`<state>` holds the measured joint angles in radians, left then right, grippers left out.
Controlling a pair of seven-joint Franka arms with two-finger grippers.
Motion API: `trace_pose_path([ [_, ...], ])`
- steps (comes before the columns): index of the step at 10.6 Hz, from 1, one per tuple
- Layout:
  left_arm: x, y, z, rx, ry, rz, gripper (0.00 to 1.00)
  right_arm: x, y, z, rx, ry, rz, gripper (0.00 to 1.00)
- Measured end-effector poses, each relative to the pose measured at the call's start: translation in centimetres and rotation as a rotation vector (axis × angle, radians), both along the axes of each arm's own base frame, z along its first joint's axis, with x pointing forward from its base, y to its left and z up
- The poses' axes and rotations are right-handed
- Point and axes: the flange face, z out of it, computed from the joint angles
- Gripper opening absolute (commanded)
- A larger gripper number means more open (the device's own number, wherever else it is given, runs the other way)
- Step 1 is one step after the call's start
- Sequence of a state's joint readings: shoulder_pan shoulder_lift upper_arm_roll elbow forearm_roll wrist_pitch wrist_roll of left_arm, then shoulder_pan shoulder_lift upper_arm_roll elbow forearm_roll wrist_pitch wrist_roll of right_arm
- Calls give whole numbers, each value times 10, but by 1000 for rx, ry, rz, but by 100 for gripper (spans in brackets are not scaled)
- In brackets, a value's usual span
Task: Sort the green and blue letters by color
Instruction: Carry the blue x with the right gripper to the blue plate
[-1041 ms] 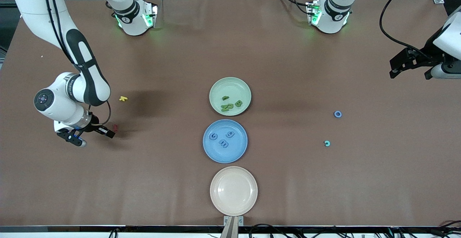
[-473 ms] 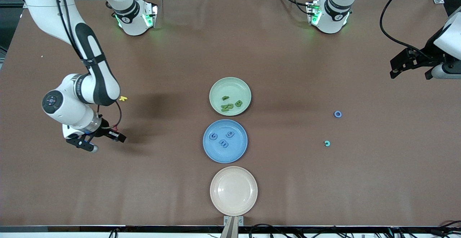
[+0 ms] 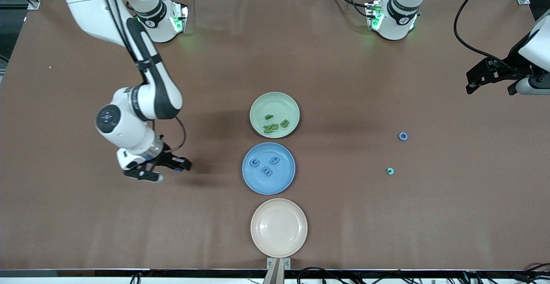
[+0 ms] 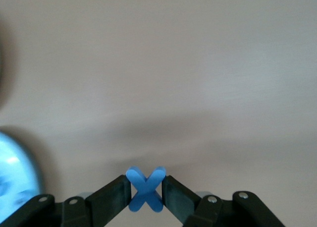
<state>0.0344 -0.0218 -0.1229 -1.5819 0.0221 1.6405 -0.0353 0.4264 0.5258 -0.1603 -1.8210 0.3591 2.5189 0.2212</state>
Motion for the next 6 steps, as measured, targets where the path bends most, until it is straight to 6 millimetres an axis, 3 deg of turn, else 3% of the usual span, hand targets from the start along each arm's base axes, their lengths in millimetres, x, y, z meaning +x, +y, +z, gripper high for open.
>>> trace_pose_path([
  [6, 0, 1, -1, 0, 2, 2, 100, -20, 170, 14, 137, -43, 142, 18],
])
